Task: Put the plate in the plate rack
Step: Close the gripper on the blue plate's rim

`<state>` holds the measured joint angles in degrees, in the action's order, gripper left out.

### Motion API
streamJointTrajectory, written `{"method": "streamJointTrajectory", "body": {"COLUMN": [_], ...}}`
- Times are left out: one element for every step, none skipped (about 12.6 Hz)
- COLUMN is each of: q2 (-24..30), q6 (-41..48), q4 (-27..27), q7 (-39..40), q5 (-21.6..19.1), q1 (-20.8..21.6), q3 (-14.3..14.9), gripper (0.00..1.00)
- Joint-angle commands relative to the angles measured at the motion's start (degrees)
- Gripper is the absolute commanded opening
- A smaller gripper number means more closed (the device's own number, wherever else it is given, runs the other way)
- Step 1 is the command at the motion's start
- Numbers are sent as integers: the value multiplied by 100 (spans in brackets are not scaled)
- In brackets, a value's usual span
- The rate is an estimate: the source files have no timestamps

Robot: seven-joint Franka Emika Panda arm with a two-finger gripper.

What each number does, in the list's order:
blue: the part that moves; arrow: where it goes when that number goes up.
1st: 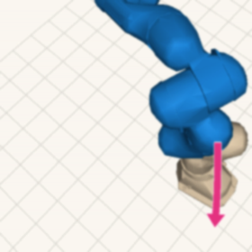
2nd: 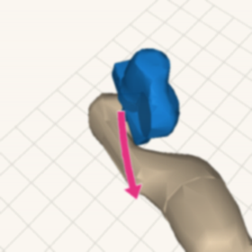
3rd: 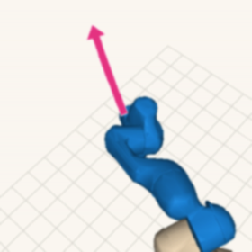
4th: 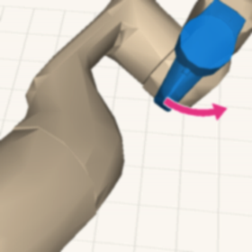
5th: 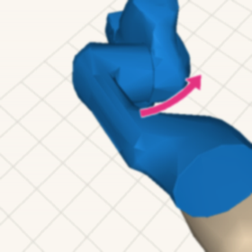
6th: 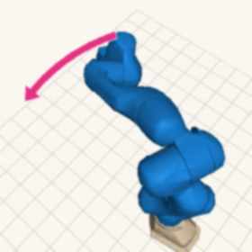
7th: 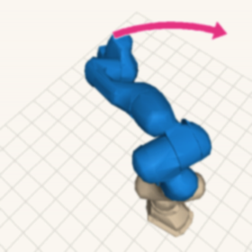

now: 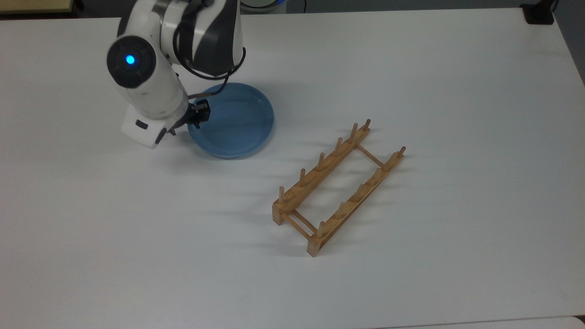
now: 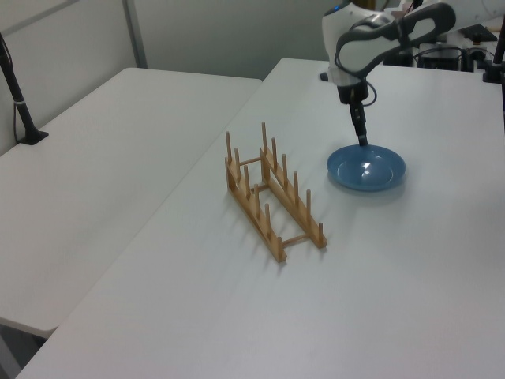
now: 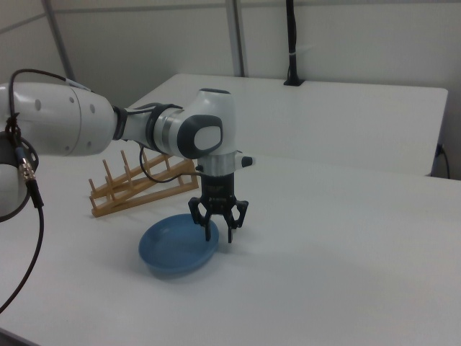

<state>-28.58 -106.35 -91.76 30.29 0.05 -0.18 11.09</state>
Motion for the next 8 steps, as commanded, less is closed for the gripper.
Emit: {"method": "streamJointTrajectory", "body": {"q2": [-86,-104,-104,-95,-95,-95,-95,-95], "q6": [-263,-263,-254,-254,-254,-246,-246,-246], "q4": [-61,-61,-70,-104,-140,-157,-192,-193], "q7": [-199,-208,-208,-225,-234,-234,-234,-217], "q5": [-23,-31,-40,-49,-49,-49,-49,-49], "q1": [123,158,167,184,228,255,264,281], "q3": [25,16,7,-2,-19,-54,-63,-89], "gripper": [48,33,19,10,4,0,0,0]}}
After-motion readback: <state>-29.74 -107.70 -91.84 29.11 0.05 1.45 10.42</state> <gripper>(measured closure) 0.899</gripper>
